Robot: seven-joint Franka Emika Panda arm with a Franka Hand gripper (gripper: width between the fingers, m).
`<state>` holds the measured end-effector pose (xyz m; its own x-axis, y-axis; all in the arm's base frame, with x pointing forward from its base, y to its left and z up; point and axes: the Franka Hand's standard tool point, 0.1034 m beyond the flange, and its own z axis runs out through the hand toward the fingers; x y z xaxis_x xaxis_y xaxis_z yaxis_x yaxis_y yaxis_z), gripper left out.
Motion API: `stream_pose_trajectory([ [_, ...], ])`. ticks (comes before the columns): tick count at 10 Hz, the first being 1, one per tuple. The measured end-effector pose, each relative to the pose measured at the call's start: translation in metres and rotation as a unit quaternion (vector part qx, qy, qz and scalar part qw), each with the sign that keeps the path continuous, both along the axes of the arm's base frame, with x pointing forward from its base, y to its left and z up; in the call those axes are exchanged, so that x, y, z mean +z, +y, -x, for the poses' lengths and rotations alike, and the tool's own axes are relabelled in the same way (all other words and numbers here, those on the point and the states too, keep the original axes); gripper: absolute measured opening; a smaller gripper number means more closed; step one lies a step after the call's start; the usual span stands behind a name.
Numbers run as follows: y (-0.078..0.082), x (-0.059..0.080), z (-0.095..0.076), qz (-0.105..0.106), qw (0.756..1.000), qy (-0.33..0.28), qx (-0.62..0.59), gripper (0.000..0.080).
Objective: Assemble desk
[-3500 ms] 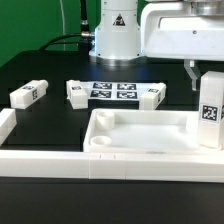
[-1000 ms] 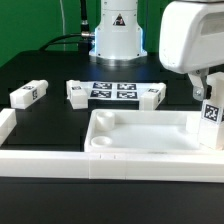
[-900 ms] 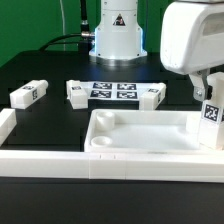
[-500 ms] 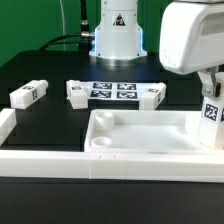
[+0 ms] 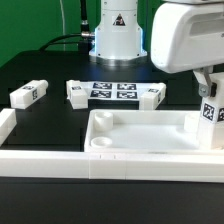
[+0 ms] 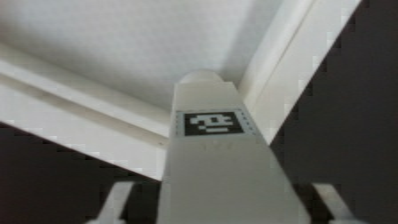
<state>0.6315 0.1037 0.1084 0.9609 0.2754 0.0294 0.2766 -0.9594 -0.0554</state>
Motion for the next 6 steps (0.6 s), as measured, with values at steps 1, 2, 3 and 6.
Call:
stream_pose_trajectory([
  [1,-0.0007,-0.0003,-0.0003,-0.006,0.998,0.001,-0.062,0.0288],
  [2,-0.0004,-0.0003,-0.0003,-0.006,0.994,0.0,-0.109,0.0289],
  [3,-0.0007,-0.0003,-0.0003,-0.006,0.99,0.002,-0.142,0.029],
  [6,-0.0016,-0.0003,-0.0005,-0.012,0.957,0.012,-0.289,0.029],
])
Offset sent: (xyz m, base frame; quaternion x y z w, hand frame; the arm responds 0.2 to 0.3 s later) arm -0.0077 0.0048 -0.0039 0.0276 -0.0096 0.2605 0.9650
